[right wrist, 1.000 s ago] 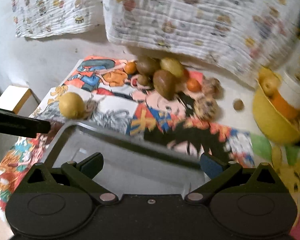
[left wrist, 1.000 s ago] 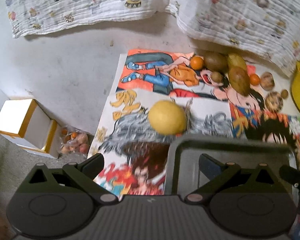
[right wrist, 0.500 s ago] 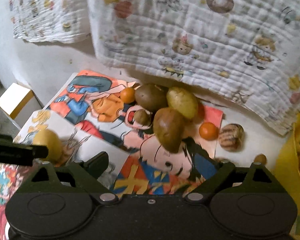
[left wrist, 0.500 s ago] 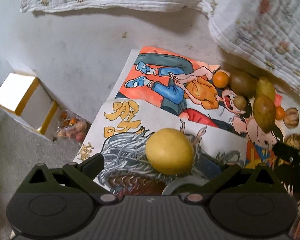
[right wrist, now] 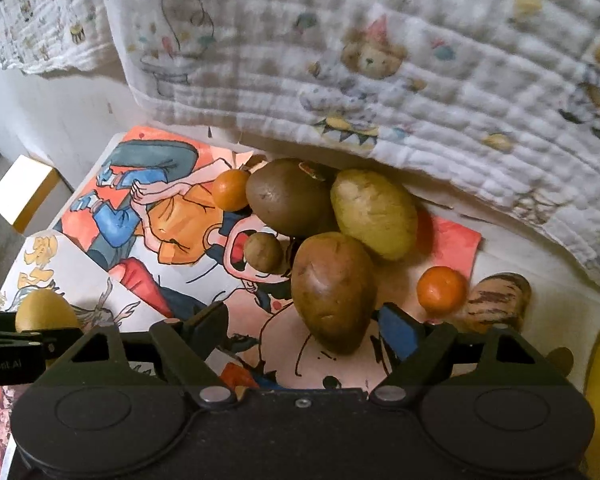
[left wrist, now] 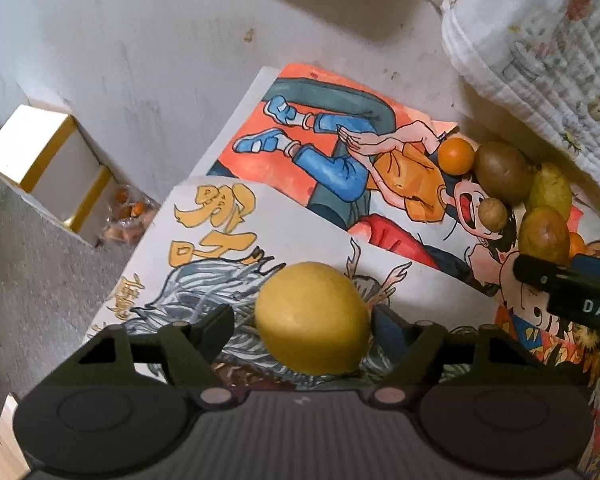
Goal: Organize fruits
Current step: 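Grasp the yellow lemon with the left tool while the right tool grasps a brown mango, then carry the lemon and mango to the tray with both tools and lower them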
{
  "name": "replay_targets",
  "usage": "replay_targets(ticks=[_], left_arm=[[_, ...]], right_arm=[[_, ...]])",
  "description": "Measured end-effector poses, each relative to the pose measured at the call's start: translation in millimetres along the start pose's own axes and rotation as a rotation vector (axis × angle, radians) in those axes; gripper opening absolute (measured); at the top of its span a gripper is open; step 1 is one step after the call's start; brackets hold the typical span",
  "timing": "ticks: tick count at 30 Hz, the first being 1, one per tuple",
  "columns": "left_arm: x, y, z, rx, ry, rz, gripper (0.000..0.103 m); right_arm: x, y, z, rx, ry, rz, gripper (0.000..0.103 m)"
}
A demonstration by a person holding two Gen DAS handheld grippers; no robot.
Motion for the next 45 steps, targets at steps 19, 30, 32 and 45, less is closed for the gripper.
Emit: replay_targets(ticks=[19,30,32,45], left_arm=[[9,11,-10,-0.006,0.007,-0.031,0.061],[9,14,-22,-0.053,0.061,-0.023,0.06],[8,14,-22,-0.074,0.054,-0.012,0.06],[-5,-8,-22,-0.158,0.064,0.01,0.06]], right_arm=[[9,26,-6,-0.031,0.004,0.005,0.056],[6,24,-4,-0.028,0.017,-0.007,0.055],[2,20,-5,-0.004,0.041,-0.002,0.055],[-37,-33,3,0.054,0.145,-0.036,0.054]])
Point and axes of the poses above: each gripper's, at about its wrist camera, not at the fingertips, and y roughly the way its jaws point, z to its left, x to its top, the point moved 8 cm from there along y, roughly the way its jaws point, and after that the axes turned 6 degrees about -x, right-handed, at the moved point
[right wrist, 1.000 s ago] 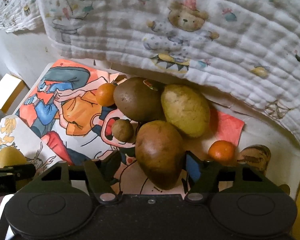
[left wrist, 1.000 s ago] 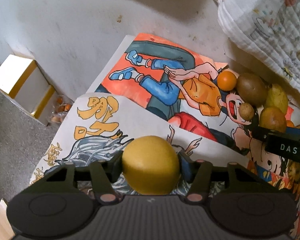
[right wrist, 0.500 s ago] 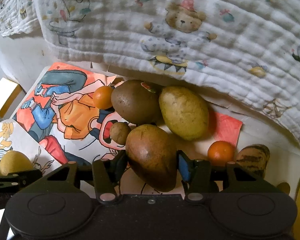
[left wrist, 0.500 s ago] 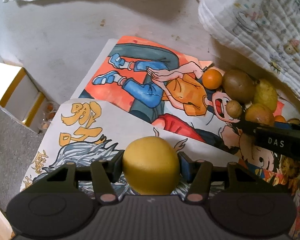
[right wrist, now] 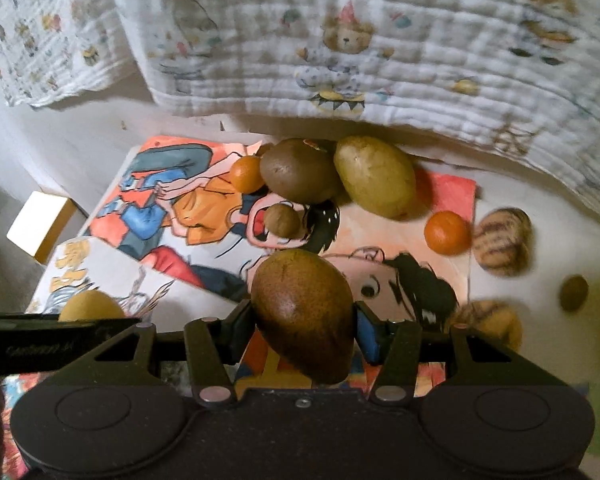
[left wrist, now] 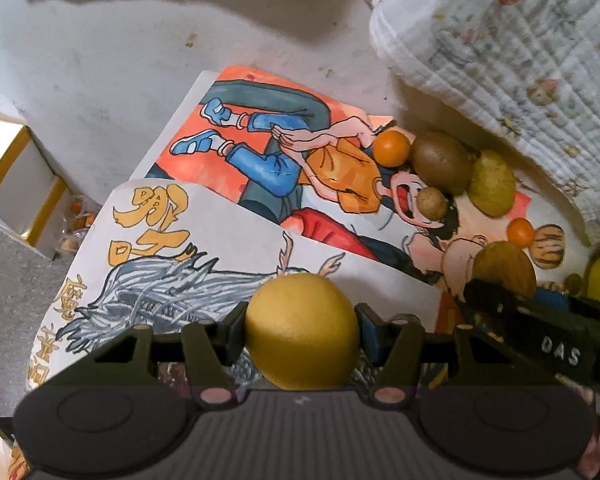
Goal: Organize fruits
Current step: 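Carry the lemon and mango to the tray with both tools and lower them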
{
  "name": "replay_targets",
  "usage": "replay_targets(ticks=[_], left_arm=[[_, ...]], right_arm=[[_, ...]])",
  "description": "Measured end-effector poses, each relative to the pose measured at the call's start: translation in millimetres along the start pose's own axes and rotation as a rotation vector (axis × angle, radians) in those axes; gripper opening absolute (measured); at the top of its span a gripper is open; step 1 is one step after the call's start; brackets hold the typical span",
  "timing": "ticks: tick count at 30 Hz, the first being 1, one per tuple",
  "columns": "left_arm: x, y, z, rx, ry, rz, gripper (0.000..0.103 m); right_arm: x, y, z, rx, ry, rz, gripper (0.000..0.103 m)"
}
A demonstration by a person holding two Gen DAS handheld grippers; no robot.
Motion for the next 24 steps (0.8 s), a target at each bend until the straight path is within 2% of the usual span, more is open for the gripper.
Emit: replay_targets(ticks=[11,17,24], left_arm=[[-21,-38,-5,-0.062,0.061,-0.029,0.06],[-47,-59,3,-0.076,0.094,-0.021,0.06],[-87,-78,18,-0.075,0.119,0.026,0.06]], right_arm=[[-52,-60,12,-0.042,0.051,-0.021,0.054],[-93,-84,27,-0.06,0.072,0.0,0.055],[-142,-101,47,-0.067,0.085,0.04,0.055]])
Point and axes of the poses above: each gripper's, at about its wrist camera, not at the fingertips, and y roughly the way its jaws point, z to its left, x to its top, the point moved 8 cm from there along y, roughly the way its jaws point, and after that the axes turned 6 degrees about -x, right-handed, at the moved point
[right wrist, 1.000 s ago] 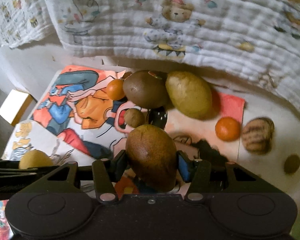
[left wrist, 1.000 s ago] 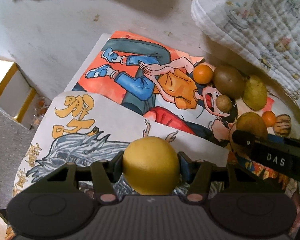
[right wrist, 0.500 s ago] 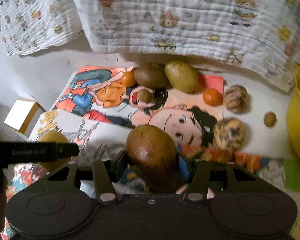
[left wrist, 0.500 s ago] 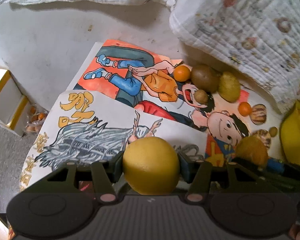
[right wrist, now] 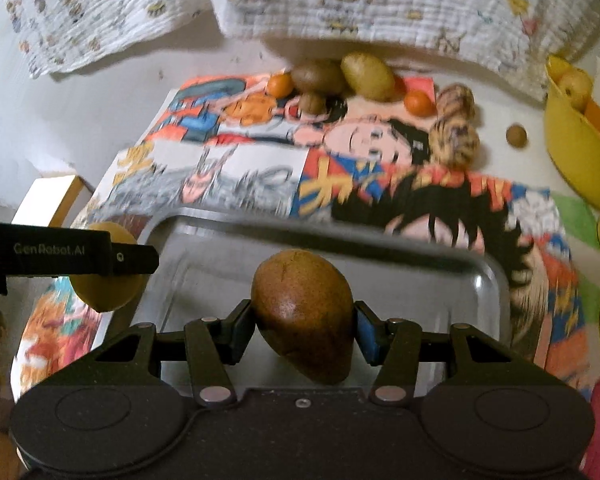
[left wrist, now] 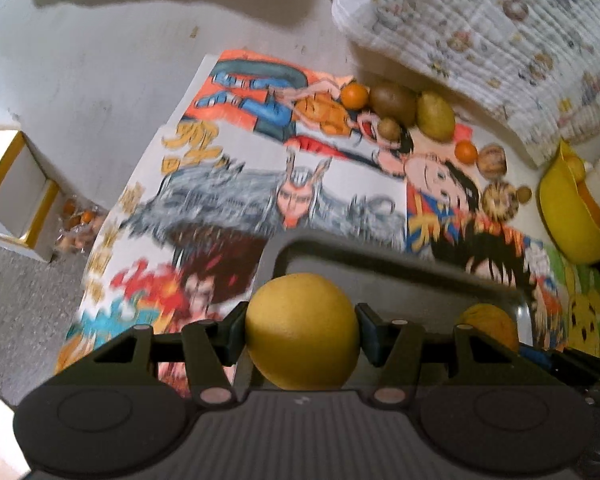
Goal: Organize fruits
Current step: 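Carry the lemon and mango to the tray with both tools and lower them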
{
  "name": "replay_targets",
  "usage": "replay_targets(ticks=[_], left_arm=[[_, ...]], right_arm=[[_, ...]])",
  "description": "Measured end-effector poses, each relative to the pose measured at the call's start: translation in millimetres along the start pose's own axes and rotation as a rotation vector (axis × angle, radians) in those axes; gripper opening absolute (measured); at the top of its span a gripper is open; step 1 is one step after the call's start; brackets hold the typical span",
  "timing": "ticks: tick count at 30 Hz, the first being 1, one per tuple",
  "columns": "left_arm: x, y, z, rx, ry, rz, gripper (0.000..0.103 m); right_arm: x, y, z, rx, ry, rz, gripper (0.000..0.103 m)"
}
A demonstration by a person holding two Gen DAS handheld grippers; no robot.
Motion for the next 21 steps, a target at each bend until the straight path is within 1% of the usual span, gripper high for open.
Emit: replay_targets(ticks=[5,10,15,21], left_arm=[[-25,-6,3,-0.003,0.023,0.038,0.06],[-43,-7,1,-0.001,0.052,0.068,0.06],[-51,-7,1,0.01,0.081,0.077,0.06],[-52,-7,-1,0.012,0.102,0.082,0.06]], right_arm=[[-28,-6,9,-0.011,-0.035,0.024,0.055],[-45,-9,15,-0.023,-0.076,0.031,0.055],[-52,-11,17,-0.038,-0.09,0.033,0.055],[-57,-11,18,-0.049,-0.106,0.044,0.055]])
Point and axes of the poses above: each gripper's, at about its wrist camera, not at the fingertips, and y roughly the way its jaws point, z to its left, x to its top, the point moved 8 cm from there along y, roughly the way its jaws point, and after that the axes turned 6 degrees about -x, right-handed, at the moved point
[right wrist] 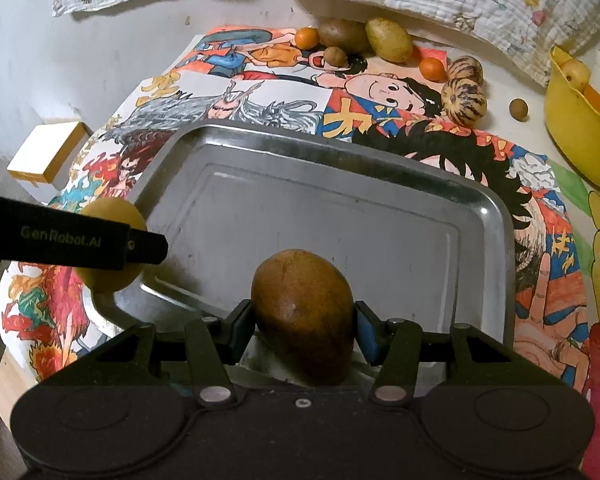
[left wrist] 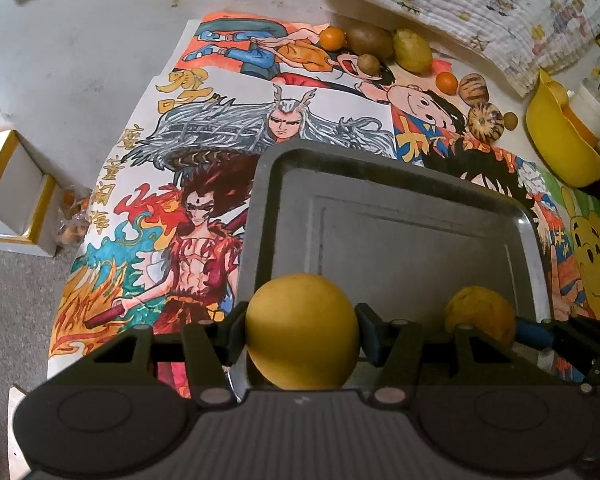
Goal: Organize fruits
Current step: 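Carry the lemon and mango to the tray with both tools and lower them, then open both tools to release the fruits on the tray and withdraw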
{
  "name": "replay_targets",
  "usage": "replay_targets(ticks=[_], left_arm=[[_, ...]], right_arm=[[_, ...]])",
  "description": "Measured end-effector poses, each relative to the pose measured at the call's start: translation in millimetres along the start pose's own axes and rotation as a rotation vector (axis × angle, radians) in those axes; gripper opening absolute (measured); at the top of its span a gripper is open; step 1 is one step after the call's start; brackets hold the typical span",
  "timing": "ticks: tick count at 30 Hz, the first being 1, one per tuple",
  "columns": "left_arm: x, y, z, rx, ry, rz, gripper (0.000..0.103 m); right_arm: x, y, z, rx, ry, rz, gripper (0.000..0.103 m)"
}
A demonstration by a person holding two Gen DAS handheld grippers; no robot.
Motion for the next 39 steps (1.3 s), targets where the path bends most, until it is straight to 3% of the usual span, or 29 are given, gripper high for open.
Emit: replay_targets(ticks=[11,18,28,30,39], left_arm=[[-3,5,-1,0.019,0.04,0.01,0.06],[-1,-5,2,0.003,0.018,-0.011,0.069],[-12,-35,6,-0.018,0.028,-0.054,0.088],[-15,-41,7,-0.015,0.029,-0.06,0.096],[-37,-58,16,0.024,0.063,-0.062,0.102]], right_arm=[[-5,0,2,-0.01,-0.004,0.009,0.055],[-6,-9,0,-0.018,0.004,-0.009,0.061],[-11,-37,1,-0.018,0.015,-0.044,0.08],[-14,-43,1,-0.017,0.018,-0.047,0.083],[-36,-59,5,-0.015,0.038,-0.03,0.095]])
Point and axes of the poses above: each gripper's, at about its wrist camera, not at the fingertips, and y roughly the way its jaws point, z to its left, x to its top, the point moved 8 cm from there along y, roughly the way its jaws point, and after that the axes turned 6 degrees about -x, right-handed, at the moved point
